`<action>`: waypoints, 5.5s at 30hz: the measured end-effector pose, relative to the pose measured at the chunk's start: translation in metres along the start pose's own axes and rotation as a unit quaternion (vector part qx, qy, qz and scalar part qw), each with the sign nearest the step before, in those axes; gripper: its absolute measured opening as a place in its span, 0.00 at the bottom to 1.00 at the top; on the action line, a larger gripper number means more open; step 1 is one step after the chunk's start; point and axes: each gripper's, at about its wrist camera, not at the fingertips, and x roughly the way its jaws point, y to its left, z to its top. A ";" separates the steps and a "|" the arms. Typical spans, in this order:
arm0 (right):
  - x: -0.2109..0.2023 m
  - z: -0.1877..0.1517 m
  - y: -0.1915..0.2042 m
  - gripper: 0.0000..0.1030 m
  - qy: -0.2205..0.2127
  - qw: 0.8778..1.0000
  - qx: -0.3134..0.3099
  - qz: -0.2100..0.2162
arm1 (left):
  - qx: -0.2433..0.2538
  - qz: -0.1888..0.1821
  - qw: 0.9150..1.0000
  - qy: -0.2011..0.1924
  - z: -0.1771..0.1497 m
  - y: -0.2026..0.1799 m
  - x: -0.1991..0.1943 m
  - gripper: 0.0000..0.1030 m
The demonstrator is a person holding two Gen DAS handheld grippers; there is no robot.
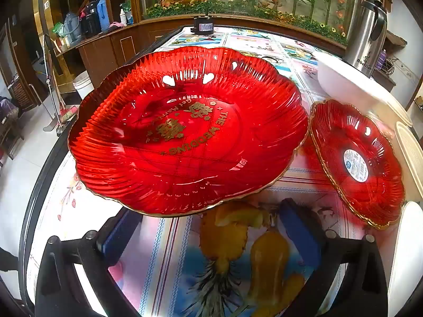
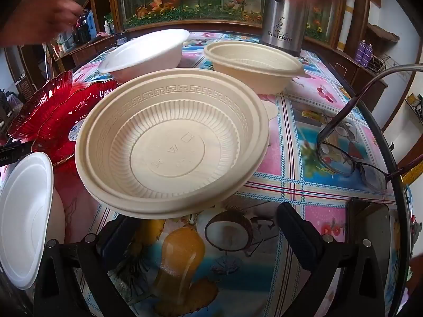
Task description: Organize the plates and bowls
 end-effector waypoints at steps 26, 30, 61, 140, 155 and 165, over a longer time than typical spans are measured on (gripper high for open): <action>0.000 0.001 0.002 1.00 0.001 1.000 -0.001 -0.001 | -0.007 0.006 1.000 -0.001 0.000 -0.001 0.000 1.00; 0.000 0.001 0.001 1.00 0.001 1.000 0.004 -0.003 | -0.012 0.008 1.000 0.000 -0.001 -0.002 0.000 1.00; -0.098 0.074 0.081 0.92 -0.003 0.971 -0.044 0.235 | -0.120 -0.002 0.992 -0.049 -0.050 0.061 -0.156 1.00; 0.081 0.223 0.191 0.39 0.165 0.942 -0.016 0.292 | -0.203 -0.048 0.975 0.081 0.073 0.144 -0.015 0.68; 0.120 0.221 0.206 0.13 0.191 0.941 -0.023 0.279 | -0.195 -0.055 0.974 0.104 0.072 0.145 0.018 0.27; 0.114 0.216 0.217 0.05 0.181 0.945 -0.036 0.271 | -0.169 -0.045 0.979 0.102 0.068 0.132 0.012 0.23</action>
